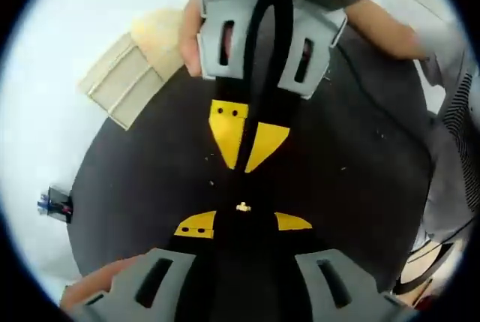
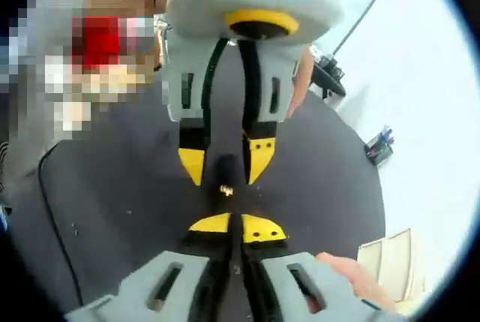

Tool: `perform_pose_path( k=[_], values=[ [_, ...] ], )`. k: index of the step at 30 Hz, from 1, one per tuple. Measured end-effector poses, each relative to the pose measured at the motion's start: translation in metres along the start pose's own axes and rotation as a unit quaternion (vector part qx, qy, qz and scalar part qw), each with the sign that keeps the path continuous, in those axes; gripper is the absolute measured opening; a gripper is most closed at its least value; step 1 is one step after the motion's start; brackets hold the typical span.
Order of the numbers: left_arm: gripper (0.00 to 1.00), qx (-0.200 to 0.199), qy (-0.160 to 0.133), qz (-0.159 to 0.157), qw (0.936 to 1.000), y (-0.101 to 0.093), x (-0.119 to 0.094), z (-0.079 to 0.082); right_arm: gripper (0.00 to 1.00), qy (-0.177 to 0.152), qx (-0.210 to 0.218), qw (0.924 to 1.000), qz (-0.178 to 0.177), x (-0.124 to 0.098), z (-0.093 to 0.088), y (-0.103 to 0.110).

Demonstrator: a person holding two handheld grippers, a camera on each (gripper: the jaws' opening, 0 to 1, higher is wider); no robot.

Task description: Open the drawer, pick up the cosmetic bottles from the table one by one, place them into the drawer, release the gripper, close the drawer, and move the gripper away

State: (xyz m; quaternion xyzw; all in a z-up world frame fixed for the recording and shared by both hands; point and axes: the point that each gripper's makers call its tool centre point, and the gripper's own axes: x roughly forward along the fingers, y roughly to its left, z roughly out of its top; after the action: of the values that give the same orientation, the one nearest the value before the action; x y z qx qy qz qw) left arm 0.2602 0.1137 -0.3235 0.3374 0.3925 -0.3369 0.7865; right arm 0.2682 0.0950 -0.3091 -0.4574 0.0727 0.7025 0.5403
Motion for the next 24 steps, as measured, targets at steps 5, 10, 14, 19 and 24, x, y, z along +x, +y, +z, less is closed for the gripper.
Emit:
perform_pose_path(
  k=[5,10,14,19,24],
  values=[
    [0.21,0.029,0.042,-0.027,0.9983,-0.002,0.012,0.002,0.09,0.012,0.004,0.9999,-0.003,0.000,-0.007,-0.001],
    [0.16,0.020,0.063,-0.066,0.9956,-0.007,0.012,0.000,0.09,0.016,0.002,0.9999,-0.003,-0.005,-0.007,0.001],
    [0.09,0.012,0.063,-0.080,0.9947,-0.005,0.013,0.000,0.09,0.014,0.000,0.9999,-0.006,-0.009,-0.003,-0.001],
    [0.06,-0.005,0.059,-0.080,0.9950,-0.002,0.009,-0.003,0.09,0.013,0.000,0.9999,-0.011,-0.015,-0.002,-0.004],
    [0.06,-0.054,0.047,-0.062,0.9955,0.010,-0.004,0.003,0.11,0.035,-0.005,0.9988,-0.034,-0.025,-0.006,-0.014]
  ],
)
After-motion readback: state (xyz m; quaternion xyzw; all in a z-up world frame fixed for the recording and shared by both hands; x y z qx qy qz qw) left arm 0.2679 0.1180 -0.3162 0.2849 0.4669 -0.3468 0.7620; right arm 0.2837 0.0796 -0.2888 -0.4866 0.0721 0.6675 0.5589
